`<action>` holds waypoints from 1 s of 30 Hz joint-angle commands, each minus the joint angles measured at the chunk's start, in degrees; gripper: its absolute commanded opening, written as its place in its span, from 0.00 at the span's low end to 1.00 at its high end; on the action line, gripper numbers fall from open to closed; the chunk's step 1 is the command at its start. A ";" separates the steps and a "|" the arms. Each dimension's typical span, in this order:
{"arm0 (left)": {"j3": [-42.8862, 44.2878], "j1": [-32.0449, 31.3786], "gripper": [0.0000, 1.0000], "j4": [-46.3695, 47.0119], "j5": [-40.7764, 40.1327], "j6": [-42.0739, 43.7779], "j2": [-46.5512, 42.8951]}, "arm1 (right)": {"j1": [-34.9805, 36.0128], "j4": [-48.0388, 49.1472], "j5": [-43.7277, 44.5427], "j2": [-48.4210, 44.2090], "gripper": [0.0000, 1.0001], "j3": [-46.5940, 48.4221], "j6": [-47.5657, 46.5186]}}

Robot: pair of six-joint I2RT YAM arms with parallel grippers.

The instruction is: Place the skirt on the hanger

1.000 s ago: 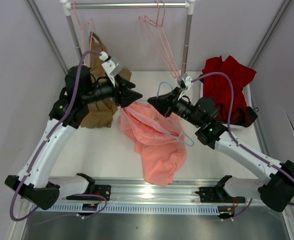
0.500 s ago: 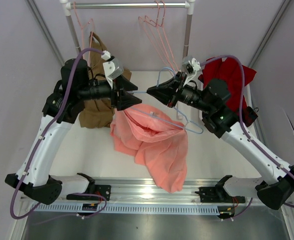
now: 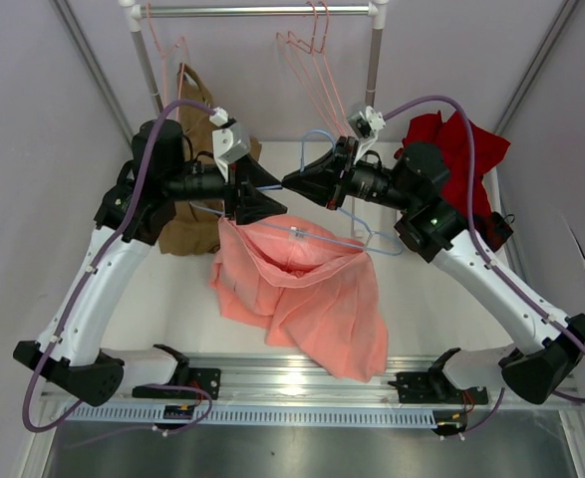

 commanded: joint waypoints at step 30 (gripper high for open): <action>-11.54 -0.14 0.01 18.37 7.26 -12.54 -8.84 | -1.41 4.44 -2.38 5.97 0.00 8.16 -0.48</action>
